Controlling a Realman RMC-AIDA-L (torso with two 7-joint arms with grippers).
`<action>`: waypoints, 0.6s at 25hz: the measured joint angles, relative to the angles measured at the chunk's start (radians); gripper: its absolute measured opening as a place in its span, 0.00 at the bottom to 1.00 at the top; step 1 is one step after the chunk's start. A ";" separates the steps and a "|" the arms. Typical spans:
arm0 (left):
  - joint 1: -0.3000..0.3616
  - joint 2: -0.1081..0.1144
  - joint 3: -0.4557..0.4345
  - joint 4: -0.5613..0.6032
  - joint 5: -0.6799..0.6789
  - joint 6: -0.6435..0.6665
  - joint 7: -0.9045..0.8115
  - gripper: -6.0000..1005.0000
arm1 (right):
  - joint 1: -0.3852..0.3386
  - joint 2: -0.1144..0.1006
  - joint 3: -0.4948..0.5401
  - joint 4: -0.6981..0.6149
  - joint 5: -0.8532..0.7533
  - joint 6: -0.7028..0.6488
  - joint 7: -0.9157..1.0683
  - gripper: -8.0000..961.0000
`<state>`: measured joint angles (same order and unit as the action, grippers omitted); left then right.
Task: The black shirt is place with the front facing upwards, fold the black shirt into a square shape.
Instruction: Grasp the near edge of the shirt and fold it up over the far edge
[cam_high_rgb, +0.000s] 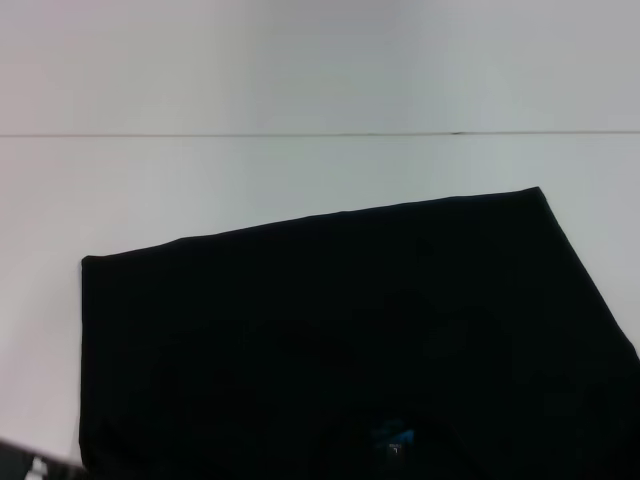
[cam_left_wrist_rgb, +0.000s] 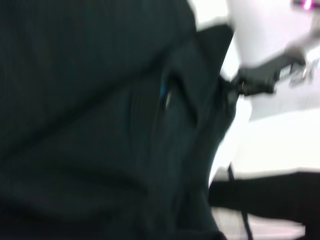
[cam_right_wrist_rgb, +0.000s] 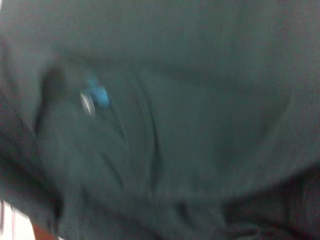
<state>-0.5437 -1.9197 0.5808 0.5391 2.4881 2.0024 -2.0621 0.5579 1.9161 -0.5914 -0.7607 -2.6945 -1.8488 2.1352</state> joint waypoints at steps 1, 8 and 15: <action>-0.004 0.008 -0.054 -0.001 -0.010 -0.002 -0.005 0.14 | 0.006 -0.015 0.038 0.012 0.024 -0.009 0.000 0.07; -0.027 0.037 -0.304 0.002 -0.056 -0.044 -0.061 0.14 | 0.050 -0.129 0.209 0.183 0.226 0.021 0.029 0.07; -0.026 0.028 -0.406 -0.002 -0.153 -0.257 -0.109 0.15 | 0.090 -0.098 0.222 0.275 0.429 0.272 0.094 0.07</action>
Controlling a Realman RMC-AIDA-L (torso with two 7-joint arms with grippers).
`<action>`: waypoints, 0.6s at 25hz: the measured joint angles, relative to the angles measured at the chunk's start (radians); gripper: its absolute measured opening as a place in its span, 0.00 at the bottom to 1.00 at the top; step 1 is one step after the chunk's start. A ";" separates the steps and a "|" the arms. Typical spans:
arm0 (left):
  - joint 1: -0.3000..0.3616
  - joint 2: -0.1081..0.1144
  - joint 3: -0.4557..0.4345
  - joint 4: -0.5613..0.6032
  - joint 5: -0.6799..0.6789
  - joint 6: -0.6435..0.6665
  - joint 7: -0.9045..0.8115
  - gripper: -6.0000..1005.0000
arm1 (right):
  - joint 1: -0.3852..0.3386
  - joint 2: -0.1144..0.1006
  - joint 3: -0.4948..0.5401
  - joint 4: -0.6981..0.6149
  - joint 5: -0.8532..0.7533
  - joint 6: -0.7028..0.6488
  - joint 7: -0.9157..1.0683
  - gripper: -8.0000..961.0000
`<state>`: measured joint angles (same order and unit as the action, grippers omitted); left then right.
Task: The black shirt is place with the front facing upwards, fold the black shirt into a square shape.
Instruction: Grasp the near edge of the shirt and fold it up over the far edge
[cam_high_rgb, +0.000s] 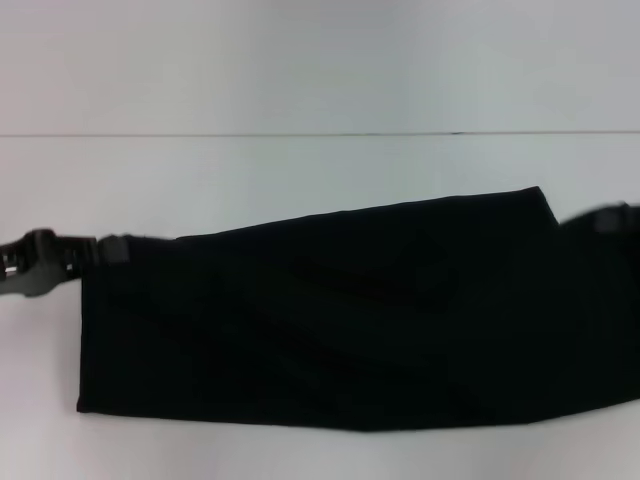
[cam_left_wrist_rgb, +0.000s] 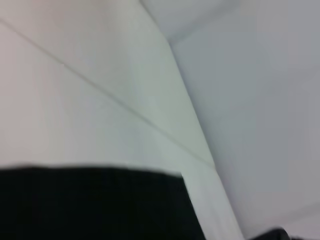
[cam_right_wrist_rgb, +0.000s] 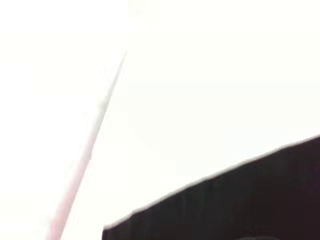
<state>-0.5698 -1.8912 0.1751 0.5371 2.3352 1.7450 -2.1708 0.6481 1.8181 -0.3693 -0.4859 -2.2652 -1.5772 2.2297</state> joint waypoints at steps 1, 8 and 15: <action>0.003 -0.007 0.000 -0.003 -0.017 -0.039 -0.001 0.15 | 0.006 0.018 -0.002 0.014 0.023 0.052 0.001 0.07; 0.020 -0.045 -0.002 -0.026 -0.102 -0.260 0.008 0.15 | 0.023 0.128 -0.003 0.030 0.107 0.322 -0.049 0.08; 0.014 -0.076 0.001 -0.031 -0.171 -0.354 0.050 0.16 | 0.029 0.167 -0.004 0.033 0.220 0.427 -0.099 0.08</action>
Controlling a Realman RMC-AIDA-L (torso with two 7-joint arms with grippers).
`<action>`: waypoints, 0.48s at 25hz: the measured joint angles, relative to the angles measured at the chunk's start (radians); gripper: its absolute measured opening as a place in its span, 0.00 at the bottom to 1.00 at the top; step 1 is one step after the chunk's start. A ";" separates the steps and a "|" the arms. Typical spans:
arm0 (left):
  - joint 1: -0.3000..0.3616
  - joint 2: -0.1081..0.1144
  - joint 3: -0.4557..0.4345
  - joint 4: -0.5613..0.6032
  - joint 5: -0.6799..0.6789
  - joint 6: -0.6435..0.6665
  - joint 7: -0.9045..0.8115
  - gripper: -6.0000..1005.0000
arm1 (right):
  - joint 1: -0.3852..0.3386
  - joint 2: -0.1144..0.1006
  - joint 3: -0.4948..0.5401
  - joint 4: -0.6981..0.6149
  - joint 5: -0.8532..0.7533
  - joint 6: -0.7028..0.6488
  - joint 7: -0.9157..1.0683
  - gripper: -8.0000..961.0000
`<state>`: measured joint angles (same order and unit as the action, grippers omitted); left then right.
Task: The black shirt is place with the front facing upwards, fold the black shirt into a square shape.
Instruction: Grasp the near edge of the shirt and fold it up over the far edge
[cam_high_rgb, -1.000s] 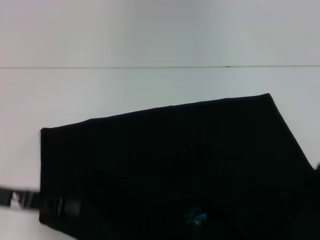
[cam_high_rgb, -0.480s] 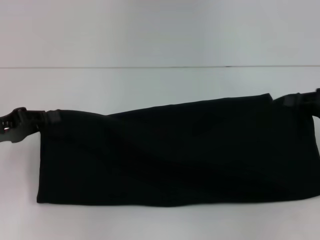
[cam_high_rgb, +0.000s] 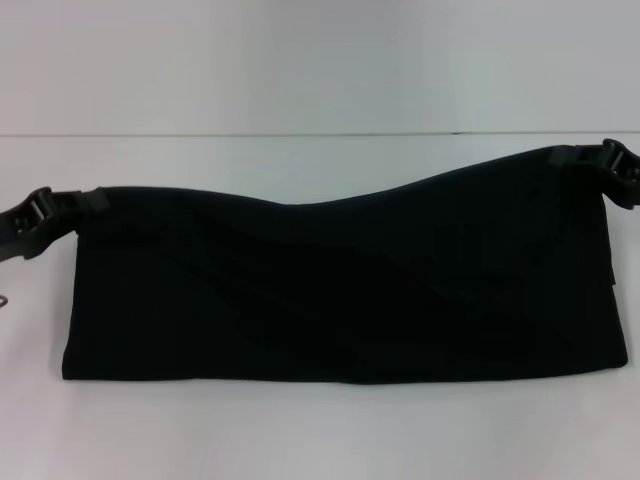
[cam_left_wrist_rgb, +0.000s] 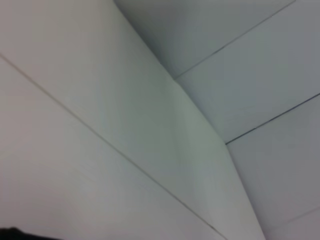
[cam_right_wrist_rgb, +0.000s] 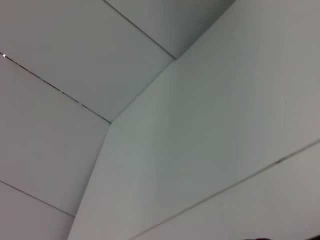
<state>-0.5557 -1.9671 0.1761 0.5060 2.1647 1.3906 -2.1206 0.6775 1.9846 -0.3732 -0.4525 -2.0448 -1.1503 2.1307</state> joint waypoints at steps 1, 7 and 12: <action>-0.002 -0.002 0.002 -0.002 -0.007 -0.011 0.003 0.16 | 0.004 0.004 0.002 0.001 0.006 0.007 -0.007 0.08; -0.024 -0.027 0.005 -0.008 -0.014 -0.105 0.009 0.16 | 0.013 0.044 -0.001 0.016 0.040 0.100 -0.063 0.08; -0.029 -0.051 0.005 -0.016 -0.048 -0.187 0.031 0.16 | 0.003 0.059 0.006 0.058 0.116 0.158 -0.133 0.09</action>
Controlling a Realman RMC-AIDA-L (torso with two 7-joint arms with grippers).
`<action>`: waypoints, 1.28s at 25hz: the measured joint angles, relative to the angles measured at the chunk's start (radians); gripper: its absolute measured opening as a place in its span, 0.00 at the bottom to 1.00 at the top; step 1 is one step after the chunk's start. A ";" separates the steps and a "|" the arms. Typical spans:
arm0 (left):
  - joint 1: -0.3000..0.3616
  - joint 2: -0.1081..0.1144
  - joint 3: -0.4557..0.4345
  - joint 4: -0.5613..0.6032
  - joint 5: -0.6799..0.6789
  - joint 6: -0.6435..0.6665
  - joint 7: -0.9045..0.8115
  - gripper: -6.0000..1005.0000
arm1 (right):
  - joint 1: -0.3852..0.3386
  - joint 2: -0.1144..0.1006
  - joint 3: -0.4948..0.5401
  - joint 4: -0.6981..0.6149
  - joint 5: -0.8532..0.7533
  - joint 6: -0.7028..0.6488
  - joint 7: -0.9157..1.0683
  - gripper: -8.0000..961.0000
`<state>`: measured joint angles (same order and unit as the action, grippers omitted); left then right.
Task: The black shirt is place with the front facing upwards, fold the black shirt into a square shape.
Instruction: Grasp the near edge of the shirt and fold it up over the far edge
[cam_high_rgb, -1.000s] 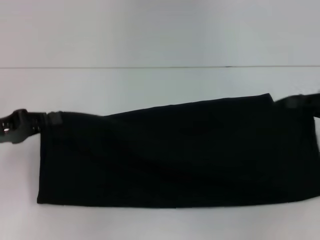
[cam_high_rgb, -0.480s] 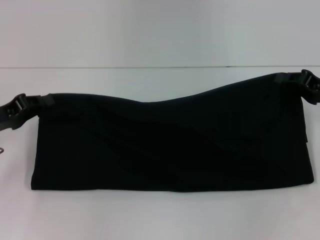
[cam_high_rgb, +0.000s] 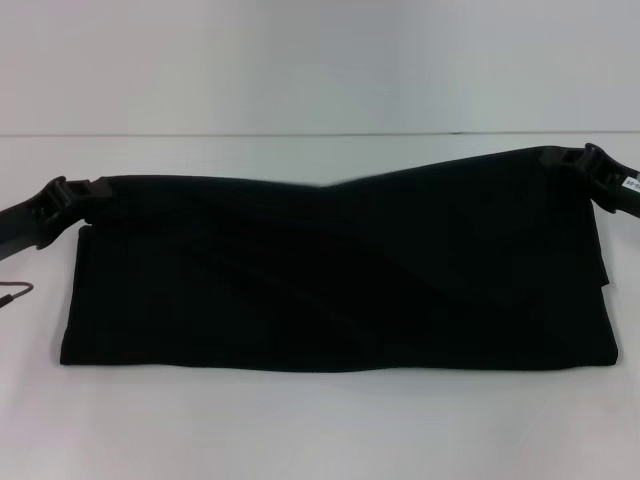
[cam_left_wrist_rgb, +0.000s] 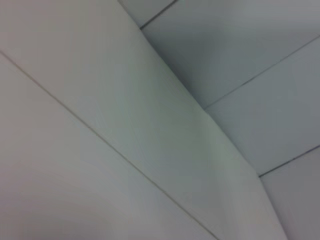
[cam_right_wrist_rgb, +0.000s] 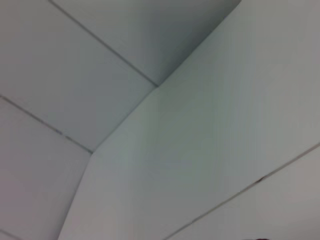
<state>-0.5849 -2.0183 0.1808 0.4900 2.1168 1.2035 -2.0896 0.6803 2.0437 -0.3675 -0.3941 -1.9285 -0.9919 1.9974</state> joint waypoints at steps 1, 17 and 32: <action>0.000 -0.003 0.001 -0.006 -0.005 -0.015 0.007 0.17 | -0.004 0.000 -0.001 0.006 0.020 0.008 -0.012 0.09; -0.027 -0.030 -0.001 -0.033 -0.029 -0.132 0.075 0.18 | 0.009 0.042 -0.004 0.023 0.094 0.135 -0.133 0.09; -0.031 -0.082 -0.002 -0.045 -0.161 -0.233 0.180 0.19 | 0.061 0.050 -0.006 0.093 0.215 0.231 -0.430 0.10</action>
<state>-0.6156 -2.1006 0.1788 0.4454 1.9559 0.9706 -1.9101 0.7415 2.0938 -0.3735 -0.3013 -1.7134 -0.7604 1.5673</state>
